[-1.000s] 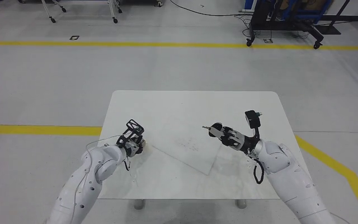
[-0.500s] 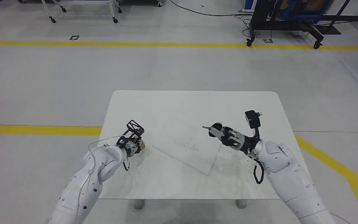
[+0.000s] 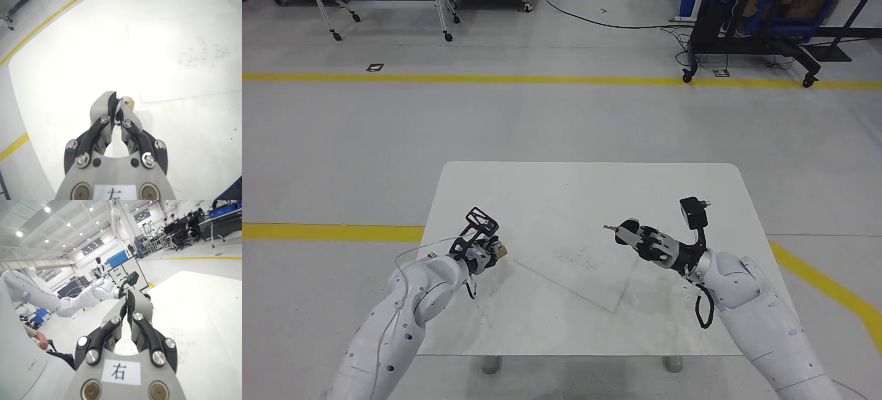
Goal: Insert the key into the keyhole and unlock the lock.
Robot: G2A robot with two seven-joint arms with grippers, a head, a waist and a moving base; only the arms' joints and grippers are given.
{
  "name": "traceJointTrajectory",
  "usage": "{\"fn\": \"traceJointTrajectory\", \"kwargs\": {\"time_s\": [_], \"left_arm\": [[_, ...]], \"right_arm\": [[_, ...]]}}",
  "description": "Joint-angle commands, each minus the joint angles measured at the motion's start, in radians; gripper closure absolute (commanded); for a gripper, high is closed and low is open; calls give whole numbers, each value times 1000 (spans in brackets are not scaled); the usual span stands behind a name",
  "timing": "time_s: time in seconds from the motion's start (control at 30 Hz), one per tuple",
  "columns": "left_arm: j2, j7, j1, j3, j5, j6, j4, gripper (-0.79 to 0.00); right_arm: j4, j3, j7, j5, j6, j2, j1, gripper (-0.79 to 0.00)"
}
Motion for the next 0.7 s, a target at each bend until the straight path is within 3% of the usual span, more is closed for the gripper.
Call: {"fn": "traceJointTrajectory", "kwargs": {"time_s": [0.0,0.1,0.37,0.5,0.67], "left_arm": [[-6,41,15,-5,-135,-21,-1,0],[-16,-10,-11,-21,-417,-46,54,0],[-62,-335,-219,30,-1180,41,298,0],[-85,-420,-327,92,-1285,116,416,0],[-87,-421,-333,96,-1286,116,422,0]], "right_arm": [[0,0,0,0,0,0,0,0],[-10,-18,-27,2,40,-6,0,0],[127,-160,-59,78,68,-46,114,0],[186,-220,-88,130,65,-70,164,0],[190,-224,-90,133,64,-72,168,0]]}}
